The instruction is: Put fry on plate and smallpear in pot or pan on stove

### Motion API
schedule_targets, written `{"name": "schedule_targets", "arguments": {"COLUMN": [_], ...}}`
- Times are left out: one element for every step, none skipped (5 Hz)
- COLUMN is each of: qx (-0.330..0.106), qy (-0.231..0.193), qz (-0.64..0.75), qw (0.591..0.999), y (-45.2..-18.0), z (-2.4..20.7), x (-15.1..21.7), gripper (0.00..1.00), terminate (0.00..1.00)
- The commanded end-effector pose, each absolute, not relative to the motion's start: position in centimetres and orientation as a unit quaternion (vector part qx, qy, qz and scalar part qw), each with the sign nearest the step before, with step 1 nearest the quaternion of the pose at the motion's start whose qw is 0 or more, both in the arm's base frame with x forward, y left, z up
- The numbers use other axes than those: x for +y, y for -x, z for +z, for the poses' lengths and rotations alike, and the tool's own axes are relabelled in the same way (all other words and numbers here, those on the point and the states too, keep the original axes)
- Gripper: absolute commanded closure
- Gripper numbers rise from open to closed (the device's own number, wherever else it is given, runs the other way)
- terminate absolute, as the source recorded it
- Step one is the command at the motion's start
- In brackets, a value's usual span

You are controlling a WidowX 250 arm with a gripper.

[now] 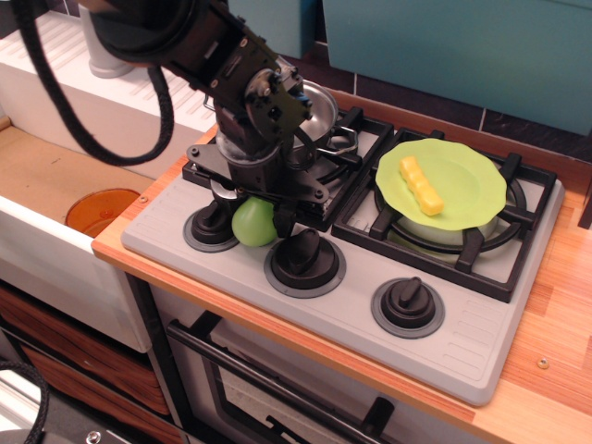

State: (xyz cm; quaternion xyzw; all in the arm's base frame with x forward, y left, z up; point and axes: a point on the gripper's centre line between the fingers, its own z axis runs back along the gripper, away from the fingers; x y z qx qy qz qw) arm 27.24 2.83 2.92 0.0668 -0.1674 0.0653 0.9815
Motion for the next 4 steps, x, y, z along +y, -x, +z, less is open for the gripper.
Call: {"name": "schedule_targets", "arguments": {"qx": [-0.152,-0.129,-0.106,-0.100], "qy": [-0.081,-0.086,-0.093,-0.089], "qz": [0.058,0.050,0.035,0.021], "qw": [0.983,0.987,0.989,0.991], "y": [-28.0,-28.9,-31.5,-35.1], "z": [7.6,11.9,15.6,16.4], "x": [2.9,3.6,4.5,5.5], "gripper": [1.00,1.00,1.00,1.00], "terminate": [0.00,0.00,0.00,0.00]}}
